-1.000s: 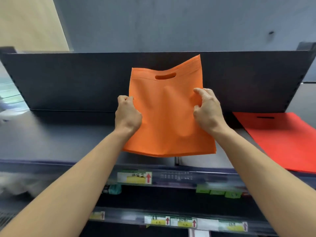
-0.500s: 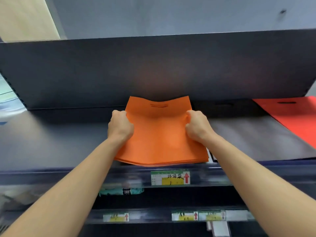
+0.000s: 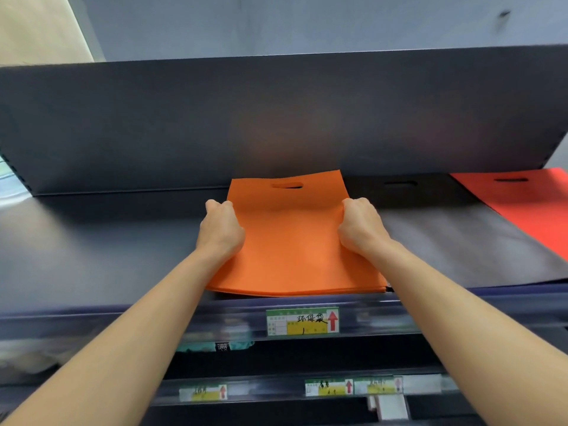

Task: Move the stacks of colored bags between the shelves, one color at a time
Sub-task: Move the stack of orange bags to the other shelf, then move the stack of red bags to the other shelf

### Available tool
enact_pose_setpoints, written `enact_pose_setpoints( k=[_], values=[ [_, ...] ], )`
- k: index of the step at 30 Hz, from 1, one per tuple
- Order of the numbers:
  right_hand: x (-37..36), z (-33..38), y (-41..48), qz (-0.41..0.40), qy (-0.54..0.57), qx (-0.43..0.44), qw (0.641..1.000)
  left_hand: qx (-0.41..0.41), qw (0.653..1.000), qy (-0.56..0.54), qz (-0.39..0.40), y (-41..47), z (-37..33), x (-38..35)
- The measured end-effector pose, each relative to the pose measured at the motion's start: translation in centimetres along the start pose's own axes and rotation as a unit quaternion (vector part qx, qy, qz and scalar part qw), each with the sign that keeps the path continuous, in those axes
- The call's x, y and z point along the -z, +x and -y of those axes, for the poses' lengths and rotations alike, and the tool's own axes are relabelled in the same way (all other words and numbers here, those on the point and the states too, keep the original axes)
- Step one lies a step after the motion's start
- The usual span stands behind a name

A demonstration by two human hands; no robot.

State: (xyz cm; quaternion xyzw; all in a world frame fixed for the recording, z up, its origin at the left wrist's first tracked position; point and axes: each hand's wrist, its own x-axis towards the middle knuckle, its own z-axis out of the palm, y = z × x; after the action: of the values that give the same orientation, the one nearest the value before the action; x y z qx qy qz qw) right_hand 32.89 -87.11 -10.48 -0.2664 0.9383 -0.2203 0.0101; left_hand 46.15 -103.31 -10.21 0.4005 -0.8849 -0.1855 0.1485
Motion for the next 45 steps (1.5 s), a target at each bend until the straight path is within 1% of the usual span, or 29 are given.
enact_pose_setpoints(
  k=[4,6,8,11,14,16,19,25,29,34,37,41,45],
  values=[
    [1.2,-0.3,-0.3,-0.054,-0.036,0.035,0.997,-0.047,0.997,0.058,-0.025,-0.1,-1.5,0.3],
    [2.4,-0.3,-0.6,-0.084,-0.048,0.060,0.994,-0.095,0.994,0.041,-0.037,-0.2,-3.3,0.5],
    [4.0,-0.5,-1.1,-0.111,-0.058,0.085,0.988,-0.160,0.986,0.020,-0.046,-0.8,-5.6,0.7],
    [7.2,-1.6,-2.4,-0.145,-0.087,0.110,0.979,-0.276,0.959,0.015,-0.070,-2.0,-9.7,1.1],
    [11.2,-4.2,-4.2,-0.181,-0.166,0.098,0.964,-0.378,0.922,0.018,-0.085,-3.6,-14.6,1.5],
    [13.9,-6.3,-5.8,-0.200,-0.219,0.073,0.952,-0.442,0.892,0.020,-0.091,-4.8,-18.3,1.5],
    [17.9,-10.0,-8.5,-0.219,-0.265,0.023,0.939,-0.524,0.846,0.010,-0.103,-7.4,-24.2,0.6],
    [25.0,-18.8,-14.0,-0.255,-0.312,-0.097,0.910,-0.638,0.761,-0.035,-0.109,-14.1,-35.3,-2.6],
    [29.0,-25.2,-17.8,-0.279,-0.335,-0.152,0.887,-0.684,0.714,-0.106,-0.100,-19.3,-42.5,-4.3],
    [33.1,-33.6,-23.2,-0.281,-0.374,-0.229,0.854,-0.729,0.660,-0.175,-0.057,-26.7,-51.5,-7.4],
    [35.7,-38.1,-26.9,-0.278,-0.391,-0.288,0.829,-0.760,0.616,-0.204,-0.033,-31.5,-56.3,-9.0],
    [38.3,-42.6,-31.1,-0.279,-0.403,-0.352,0.798,-0.786,0.578,-0.218,-0.008,-36.8,-61.2,-10.9],
    [39.9,-46.2,-33.5,-0.280,-0.399,-0.398,0.777,-0.808,0.544,-0.224,0.007,-40.4,-65.4,-12.8]
  ],
)
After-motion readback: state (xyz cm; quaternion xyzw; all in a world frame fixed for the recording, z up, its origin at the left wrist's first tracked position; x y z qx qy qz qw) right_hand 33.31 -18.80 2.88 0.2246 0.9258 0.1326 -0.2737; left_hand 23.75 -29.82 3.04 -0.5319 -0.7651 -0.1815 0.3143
